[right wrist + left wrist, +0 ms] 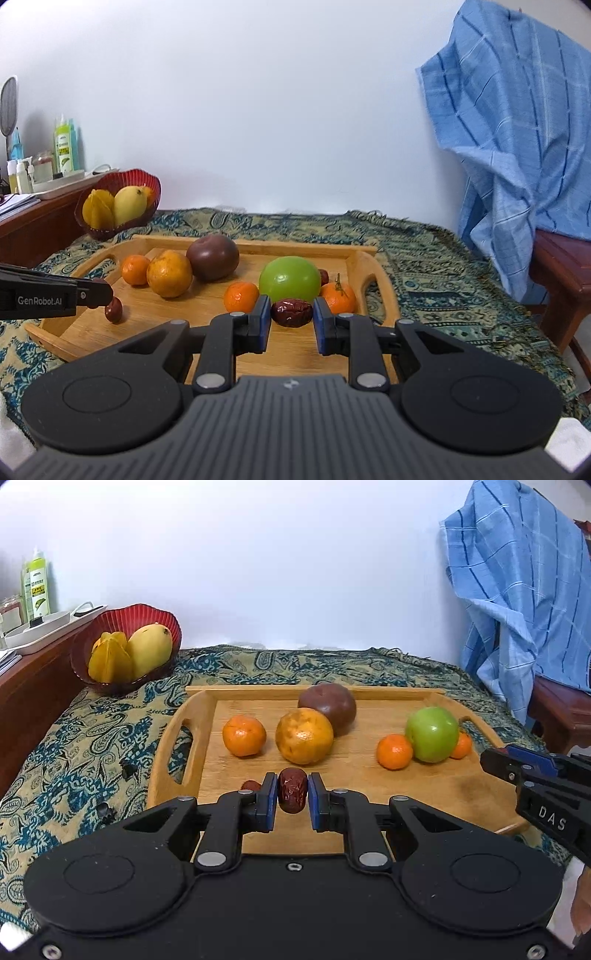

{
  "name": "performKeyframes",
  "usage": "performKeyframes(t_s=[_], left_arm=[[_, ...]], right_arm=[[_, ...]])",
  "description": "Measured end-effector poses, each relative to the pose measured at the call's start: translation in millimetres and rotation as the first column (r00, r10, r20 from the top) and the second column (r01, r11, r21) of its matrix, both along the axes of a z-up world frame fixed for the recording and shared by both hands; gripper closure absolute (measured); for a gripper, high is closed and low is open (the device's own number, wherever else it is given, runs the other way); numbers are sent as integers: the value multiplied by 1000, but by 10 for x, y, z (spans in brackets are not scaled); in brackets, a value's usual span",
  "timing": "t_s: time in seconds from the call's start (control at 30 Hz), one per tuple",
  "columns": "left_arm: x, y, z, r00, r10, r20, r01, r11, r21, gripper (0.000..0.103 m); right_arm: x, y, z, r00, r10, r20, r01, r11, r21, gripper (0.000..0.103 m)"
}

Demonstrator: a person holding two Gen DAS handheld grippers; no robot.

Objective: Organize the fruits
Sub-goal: 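Carry the date with the left gripper while the right gripper carries its date over the tray, then lower and open both grippers to release the two dates on the tray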

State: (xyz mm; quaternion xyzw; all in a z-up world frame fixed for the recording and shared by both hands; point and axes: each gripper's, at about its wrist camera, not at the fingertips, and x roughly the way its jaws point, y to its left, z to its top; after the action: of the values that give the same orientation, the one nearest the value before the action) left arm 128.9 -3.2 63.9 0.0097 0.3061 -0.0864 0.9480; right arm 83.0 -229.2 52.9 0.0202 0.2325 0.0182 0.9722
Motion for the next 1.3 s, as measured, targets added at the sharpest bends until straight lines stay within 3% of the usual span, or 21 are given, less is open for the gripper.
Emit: performKeyframes(t_s=[0.47, 1.3], left_arm=[[332, 121, -136, 998, 46, -43, -46, 999, 1, 87], [497, -178, -286, 998, -25, -64, 25, 1000, 0, 86]], right_arm=[[410, -179, -153, 995, -10, -100, 12, 1000, 25, 74], [623, -60, -293, 983, 34, -180, -24, 998, 57, 74]])
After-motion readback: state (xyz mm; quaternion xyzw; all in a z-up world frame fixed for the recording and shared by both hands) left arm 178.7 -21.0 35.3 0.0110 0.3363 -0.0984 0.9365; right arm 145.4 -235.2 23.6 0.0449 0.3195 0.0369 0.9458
